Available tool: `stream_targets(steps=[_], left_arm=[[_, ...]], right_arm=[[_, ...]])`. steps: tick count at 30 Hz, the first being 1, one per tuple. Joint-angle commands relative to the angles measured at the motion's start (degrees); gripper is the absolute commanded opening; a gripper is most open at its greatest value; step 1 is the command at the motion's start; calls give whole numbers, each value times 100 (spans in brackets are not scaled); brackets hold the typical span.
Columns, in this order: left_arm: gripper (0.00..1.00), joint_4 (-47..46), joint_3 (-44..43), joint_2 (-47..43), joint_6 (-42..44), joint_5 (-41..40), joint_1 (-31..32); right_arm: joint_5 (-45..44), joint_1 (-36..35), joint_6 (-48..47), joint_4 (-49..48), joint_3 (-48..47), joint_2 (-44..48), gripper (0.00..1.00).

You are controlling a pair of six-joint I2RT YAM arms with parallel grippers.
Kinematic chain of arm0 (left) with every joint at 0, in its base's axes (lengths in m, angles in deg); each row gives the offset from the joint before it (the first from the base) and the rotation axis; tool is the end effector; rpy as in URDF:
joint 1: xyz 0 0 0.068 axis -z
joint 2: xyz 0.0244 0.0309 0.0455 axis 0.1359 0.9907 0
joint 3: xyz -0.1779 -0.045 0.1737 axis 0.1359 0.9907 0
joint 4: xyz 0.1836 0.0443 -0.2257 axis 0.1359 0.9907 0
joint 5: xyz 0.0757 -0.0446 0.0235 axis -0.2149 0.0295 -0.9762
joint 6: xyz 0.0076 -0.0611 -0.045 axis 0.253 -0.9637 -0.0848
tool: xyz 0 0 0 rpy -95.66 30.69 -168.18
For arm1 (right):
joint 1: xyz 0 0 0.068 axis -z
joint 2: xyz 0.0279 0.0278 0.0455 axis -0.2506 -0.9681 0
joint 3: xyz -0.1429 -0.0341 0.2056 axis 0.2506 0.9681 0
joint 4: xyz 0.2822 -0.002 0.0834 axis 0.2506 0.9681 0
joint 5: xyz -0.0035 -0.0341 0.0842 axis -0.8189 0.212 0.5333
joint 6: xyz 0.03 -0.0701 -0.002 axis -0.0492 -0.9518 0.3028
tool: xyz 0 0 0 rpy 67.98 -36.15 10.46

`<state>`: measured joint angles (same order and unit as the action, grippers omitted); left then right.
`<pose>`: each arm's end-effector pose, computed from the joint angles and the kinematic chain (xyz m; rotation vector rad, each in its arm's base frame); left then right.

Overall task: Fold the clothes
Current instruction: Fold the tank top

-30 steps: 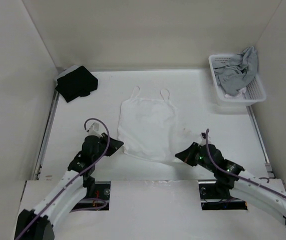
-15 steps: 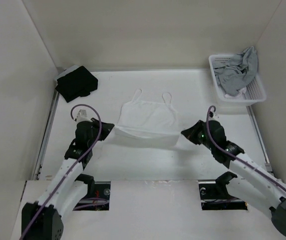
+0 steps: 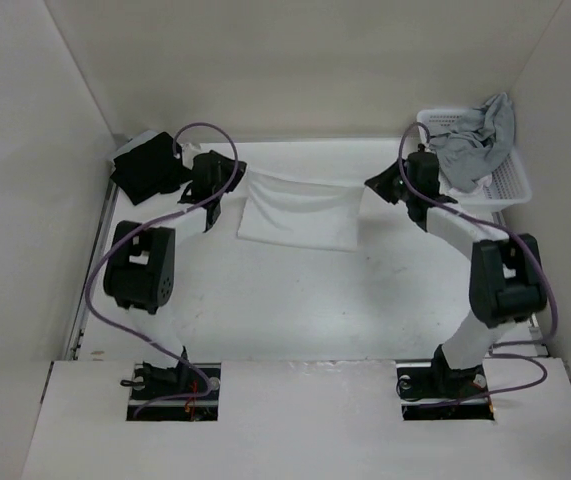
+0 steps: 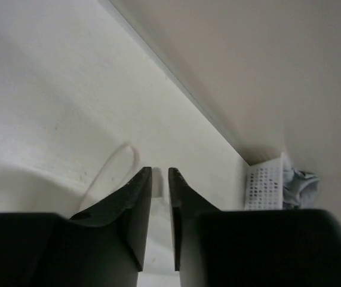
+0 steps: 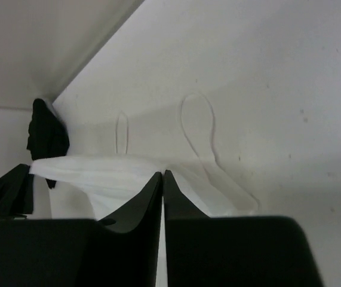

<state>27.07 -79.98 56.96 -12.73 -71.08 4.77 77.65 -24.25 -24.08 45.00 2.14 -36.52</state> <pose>0.4458 -0.0947 0.1724 -0.8328 1.7525 -0.8039 0.4202 0.0819 0.1900 0.5997 2.0219 0.7777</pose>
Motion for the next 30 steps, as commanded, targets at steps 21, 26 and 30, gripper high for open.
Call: stream_targets(steps=[21, 26, 30], left_arm=[[32, 111, 2520, -1126, 701, 67, 3], [32, -11, 2379, -677, 535, 181, 30], [35, -354, 2361, -404, 420, 357, 12]], right_arm=[[-1020, -1061, -143, -1000, 2458, 1225, 22], [-872, -1043, -90, -1308, 2810, 1077, 38], [-660, -1017, 59, -1606, 2950, 725, 40]])
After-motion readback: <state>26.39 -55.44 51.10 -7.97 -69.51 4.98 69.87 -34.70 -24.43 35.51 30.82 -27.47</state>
